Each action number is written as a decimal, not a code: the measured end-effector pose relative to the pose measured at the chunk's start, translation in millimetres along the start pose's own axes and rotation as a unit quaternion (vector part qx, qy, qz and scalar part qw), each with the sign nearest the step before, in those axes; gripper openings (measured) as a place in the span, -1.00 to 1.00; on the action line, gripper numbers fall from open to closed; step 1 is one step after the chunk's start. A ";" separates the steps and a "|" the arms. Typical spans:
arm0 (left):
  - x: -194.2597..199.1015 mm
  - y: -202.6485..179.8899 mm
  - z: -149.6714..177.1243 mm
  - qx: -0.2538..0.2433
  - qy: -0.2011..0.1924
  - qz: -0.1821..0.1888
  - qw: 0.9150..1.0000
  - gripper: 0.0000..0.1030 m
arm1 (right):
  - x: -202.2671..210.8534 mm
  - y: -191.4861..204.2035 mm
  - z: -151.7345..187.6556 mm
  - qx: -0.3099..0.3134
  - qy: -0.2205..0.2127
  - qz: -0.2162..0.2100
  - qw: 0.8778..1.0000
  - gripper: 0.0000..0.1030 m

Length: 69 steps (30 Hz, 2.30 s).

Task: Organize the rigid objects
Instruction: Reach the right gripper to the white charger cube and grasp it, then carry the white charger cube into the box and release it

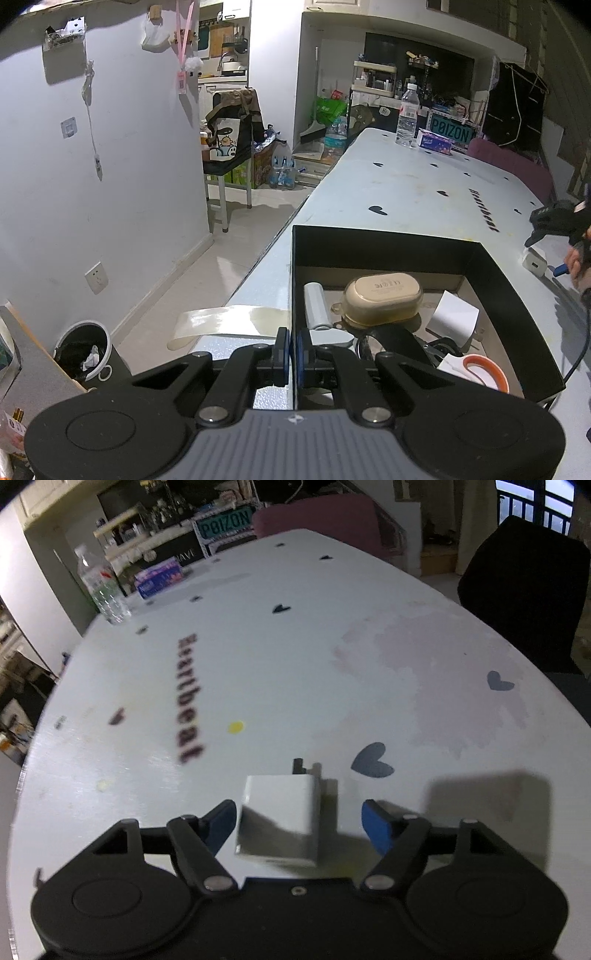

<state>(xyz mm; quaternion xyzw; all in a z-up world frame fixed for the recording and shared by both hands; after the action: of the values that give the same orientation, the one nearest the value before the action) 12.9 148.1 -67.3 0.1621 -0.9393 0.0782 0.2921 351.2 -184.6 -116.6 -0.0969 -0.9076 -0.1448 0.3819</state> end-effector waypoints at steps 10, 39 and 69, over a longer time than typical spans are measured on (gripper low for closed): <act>0.2 -0.3 0.1 0.000 0.000 0.000 1.000 -0.93 | 12.1 17.8 15.0 0.144 0.011 -0.002 0.990 -0.11; -1.4 1.0 -0.8 0.002 0.000 0.001 1.000 -0.93 | 230.4 69.1 120.3 0.265 -0.048 -0.290 0.918 -0.11; -1.2 2.2 -0.6 0.003 0.000 0.002 1.000 -0.93 | 213.4 138.2 177.2 0.358 0.020 -0.290 0.887 0.24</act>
<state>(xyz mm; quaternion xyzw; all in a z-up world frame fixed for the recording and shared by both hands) 13.4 150.6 -67.7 0.1612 -0.9395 0.0814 0.2910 125.8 18.9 -54.6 0.3171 -0.8776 0.0833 0.3498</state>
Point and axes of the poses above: each gripper's, at about its wrist camera, not at the fingertips, and x roughly against the way its jaws point, y to its left, z to its underside, the point moved 5 cm from there along -x, roughly the way its jaws point, and after that the axes turned 6 degrees about -y, right-handed, at the moved point
